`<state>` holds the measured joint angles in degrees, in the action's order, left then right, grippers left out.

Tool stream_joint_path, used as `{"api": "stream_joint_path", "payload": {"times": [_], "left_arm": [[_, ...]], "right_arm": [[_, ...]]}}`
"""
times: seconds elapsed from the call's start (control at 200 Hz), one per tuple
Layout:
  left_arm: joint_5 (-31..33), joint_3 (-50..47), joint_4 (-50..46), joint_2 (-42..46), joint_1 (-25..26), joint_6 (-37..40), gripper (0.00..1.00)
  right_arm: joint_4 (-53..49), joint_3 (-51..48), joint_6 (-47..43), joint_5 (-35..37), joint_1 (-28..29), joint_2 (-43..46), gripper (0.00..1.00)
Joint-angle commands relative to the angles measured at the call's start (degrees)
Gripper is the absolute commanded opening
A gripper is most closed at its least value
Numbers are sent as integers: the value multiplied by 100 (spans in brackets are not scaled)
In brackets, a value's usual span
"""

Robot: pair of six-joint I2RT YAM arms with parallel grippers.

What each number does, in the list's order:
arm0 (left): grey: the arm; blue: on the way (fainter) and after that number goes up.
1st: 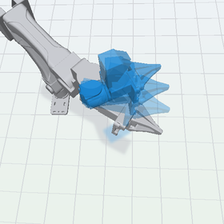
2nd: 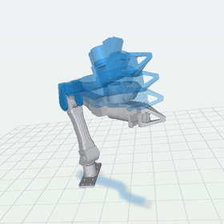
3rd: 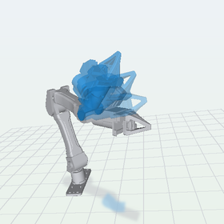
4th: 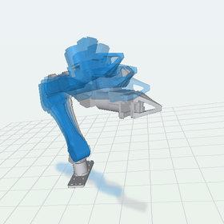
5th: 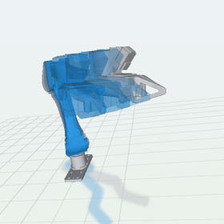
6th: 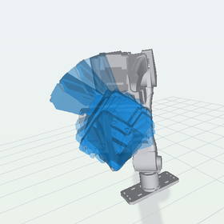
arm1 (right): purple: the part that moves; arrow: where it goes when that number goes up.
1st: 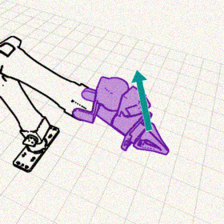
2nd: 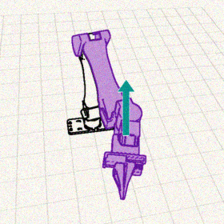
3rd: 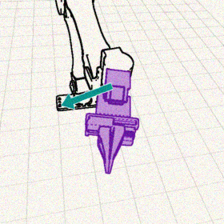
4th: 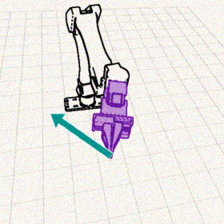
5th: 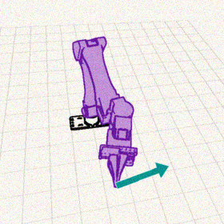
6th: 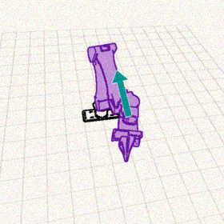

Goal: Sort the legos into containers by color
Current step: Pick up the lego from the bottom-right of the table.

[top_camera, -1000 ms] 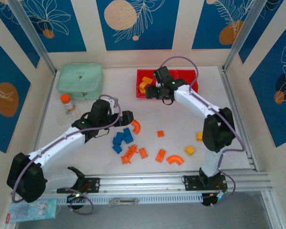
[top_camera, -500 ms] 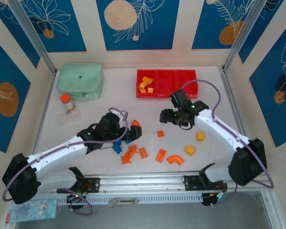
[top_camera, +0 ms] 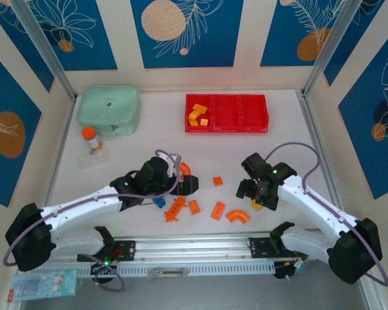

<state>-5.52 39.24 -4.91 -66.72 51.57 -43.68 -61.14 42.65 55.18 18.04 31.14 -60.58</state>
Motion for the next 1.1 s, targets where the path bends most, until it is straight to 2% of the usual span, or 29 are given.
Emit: {"api": "stream_joint_path", "payload": {"times": [0.0,0.2,0.335,0.445,0.55,0.915,1.095], "left_arm": [[-35,88,124,-176,48,-64,99],[16,30,200,-149,64,-87,99],[-26,17,205,-87,64,-80,99],[48,-8,123,-36,81,-77,99],[64,-42,221,-17,66,-88,99],[3,123,175,-137,64,-9,99],[58,68,264,-148,64,-85,99]], "right_arm": [[-236,-202,661,146,10,-42,93],[400,-613,976,58,-143,-77,90],[1174,-944,834,-209,-370,-40,86],[1291,-962,776,-23,-502,-190,82],[1625,-1087,715,-221,-679,-283,79],[1943,-1186,414,-169,-864,-526,57],[1914,-1182,260,-176,-857,-444,41]]}}
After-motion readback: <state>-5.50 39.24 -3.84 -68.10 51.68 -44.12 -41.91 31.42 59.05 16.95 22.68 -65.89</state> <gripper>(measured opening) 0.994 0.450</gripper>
